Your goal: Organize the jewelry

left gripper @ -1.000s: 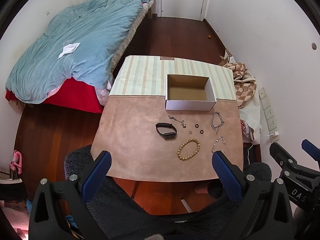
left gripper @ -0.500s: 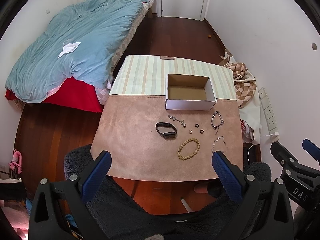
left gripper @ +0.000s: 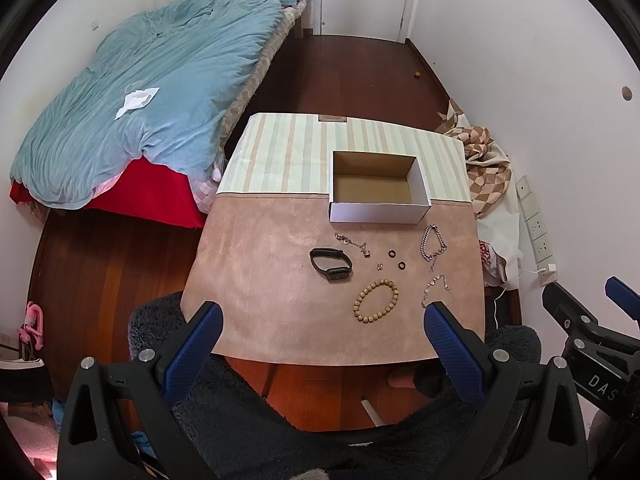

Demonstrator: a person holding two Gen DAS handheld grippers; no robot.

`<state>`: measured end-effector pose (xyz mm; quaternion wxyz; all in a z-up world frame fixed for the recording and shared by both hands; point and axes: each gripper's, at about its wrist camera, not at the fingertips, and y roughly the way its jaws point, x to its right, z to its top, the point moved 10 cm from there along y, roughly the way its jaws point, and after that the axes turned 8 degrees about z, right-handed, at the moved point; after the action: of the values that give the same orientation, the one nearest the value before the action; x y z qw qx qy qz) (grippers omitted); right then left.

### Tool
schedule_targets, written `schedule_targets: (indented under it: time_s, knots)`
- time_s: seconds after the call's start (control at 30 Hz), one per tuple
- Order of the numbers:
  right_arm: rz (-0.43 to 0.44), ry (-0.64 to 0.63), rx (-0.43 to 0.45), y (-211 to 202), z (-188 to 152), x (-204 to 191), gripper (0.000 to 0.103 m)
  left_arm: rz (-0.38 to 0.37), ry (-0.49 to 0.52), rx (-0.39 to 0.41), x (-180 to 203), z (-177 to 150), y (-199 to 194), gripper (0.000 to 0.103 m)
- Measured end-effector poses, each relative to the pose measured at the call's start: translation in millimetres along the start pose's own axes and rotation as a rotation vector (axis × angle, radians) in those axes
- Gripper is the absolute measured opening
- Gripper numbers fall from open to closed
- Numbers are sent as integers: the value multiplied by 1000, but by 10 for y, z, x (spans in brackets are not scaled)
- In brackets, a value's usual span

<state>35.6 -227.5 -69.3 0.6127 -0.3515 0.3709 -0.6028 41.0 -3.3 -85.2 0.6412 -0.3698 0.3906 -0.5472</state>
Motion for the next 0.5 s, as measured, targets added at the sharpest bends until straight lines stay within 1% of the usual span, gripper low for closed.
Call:
schedule_targets:
  time_s: [0.3, 0.5]
  knots:
    - [-2, -1, 5, -14, 4, -16, 103, 2, 4, 6, 28, 21, -12, 103]
    - [-2, 2, 15, -41, 24, -32, 103, -2, 4, 13, -17, 24, -23, 103]
